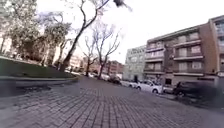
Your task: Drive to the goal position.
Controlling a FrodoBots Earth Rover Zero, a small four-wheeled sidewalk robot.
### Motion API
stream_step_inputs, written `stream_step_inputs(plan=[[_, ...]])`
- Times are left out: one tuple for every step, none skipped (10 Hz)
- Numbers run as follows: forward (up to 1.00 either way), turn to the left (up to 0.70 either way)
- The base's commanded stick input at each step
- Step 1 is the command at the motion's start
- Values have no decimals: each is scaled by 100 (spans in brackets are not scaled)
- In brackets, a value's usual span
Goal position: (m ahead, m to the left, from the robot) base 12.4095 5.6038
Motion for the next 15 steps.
stream_step_inputs(plan=[[70, 0], [70, 0], [70, 0], [70, 0], [70, 0], [70, 0], [70, 0], [70, 0], [70, 0], [70, 0], [70, 0], [70, 0], [70, 0], [70, 0], [70, 0]])
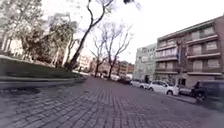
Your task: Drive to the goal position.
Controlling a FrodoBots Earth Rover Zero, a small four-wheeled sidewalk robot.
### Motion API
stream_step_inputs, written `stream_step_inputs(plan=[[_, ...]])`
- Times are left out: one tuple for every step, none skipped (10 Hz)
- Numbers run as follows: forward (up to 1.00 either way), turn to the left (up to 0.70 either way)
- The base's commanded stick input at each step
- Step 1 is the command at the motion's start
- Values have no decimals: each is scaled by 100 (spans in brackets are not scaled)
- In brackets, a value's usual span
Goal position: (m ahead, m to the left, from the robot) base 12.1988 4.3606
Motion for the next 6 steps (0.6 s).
stream_step_inputs(plan=[[70, -4], [70, -13], [70, -23], [70, -33], [70, -19], [68, 0]])
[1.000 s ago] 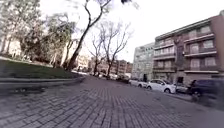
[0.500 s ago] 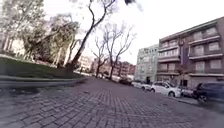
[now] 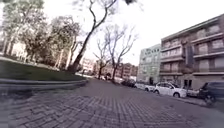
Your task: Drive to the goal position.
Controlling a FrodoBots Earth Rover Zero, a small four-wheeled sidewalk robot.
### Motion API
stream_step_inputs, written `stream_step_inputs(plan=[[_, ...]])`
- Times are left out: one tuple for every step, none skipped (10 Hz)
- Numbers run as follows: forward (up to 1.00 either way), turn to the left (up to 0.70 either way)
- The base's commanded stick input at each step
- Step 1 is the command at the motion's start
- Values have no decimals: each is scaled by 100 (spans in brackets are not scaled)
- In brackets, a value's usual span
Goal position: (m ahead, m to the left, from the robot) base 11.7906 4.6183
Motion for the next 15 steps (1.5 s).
stream_step_inputs(plan=[[27, 0], [0, 0], [0, 0], [0, 0], [0, 0], [0, 0], [0, 0], [0, 0], [0, 0], [0, 0], [9, 0], [35, 0], [61, 0], [70, 0], [70, 0]])
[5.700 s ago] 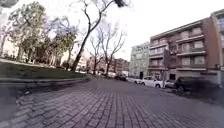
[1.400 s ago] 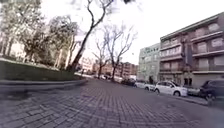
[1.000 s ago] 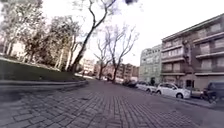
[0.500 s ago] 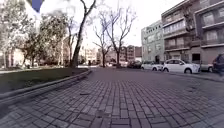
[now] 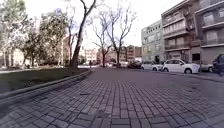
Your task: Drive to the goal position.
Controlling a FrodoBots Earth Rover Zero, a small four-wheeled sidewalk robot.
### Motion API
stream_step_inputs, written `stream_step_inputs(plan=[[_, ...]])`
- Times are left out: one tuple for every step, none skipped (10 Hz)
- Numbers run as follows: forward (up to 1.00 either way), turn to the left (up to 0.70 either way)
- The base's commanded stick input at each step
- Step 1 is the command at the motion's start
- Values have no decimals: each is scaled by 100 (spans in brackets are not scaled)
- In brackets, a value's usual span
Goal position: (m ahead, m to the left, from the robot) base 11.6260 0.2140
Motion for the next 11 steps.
stream_step_inputs(plan=[[70, 0], [70, 0], [70, 0], [70, 0], [70, 0], [70, 0], [70, 0], [70, 0], [70, 0], [70, 0], [70, 0]])
